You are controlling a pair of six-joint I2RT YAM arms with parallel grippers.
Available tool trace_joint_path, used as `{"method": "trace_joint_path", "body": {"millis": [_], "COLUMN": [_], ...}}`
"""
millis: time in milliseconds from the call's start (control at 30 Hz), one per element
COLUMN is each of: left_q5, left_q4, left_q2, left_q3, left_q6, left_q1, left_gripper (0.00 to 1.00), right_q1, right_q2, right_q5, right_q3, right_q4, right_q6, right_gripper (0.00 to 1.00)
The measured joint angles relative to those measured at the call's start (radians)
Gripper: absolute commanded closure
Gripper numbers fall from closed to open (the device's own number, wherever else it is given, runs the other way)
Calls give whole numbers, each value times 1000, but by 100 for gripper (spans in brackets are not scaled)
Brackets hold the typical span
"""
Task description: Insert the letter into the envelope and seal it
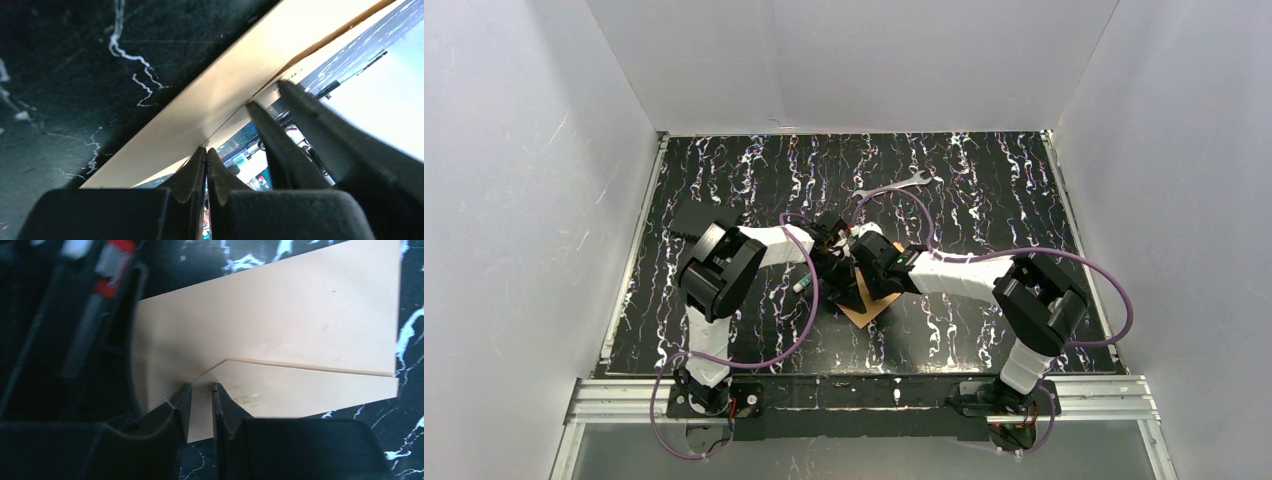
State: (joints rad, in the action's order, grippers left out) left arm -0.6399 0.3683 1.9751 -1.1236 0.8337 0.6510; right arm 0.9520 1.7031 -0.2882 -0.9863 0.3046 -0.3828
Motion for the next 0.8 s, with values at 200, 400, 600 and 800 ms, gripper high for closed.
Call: {"method": "trace_joint_path", "body": {"millis": [200, 400, 600, 800], "left_q5": [-19, -28, -33, -37], "left_q4": [-40, -46, -40, -39], "left_q2": [-7, -6, 0, 2], "left_q3": [27, 29, 23, 21], "left_q6": [8, 6, 2, 0], "left_q1": [-7, -10, -11, -12], "left_gripper": [100, 100, 100, 100], "right_q1": [-95, -168, -152, -116], "right_q2": [-3, -2, -2, -10], "right_q5": [-7, -24, -28, -2], "right_q3": [1, 1, -1, -1], "right_q4": [-1, 0, 1, 24], "right_q6": [4, 21, 40, 54], "right_gripper": [71, 71, 72, 72]}}
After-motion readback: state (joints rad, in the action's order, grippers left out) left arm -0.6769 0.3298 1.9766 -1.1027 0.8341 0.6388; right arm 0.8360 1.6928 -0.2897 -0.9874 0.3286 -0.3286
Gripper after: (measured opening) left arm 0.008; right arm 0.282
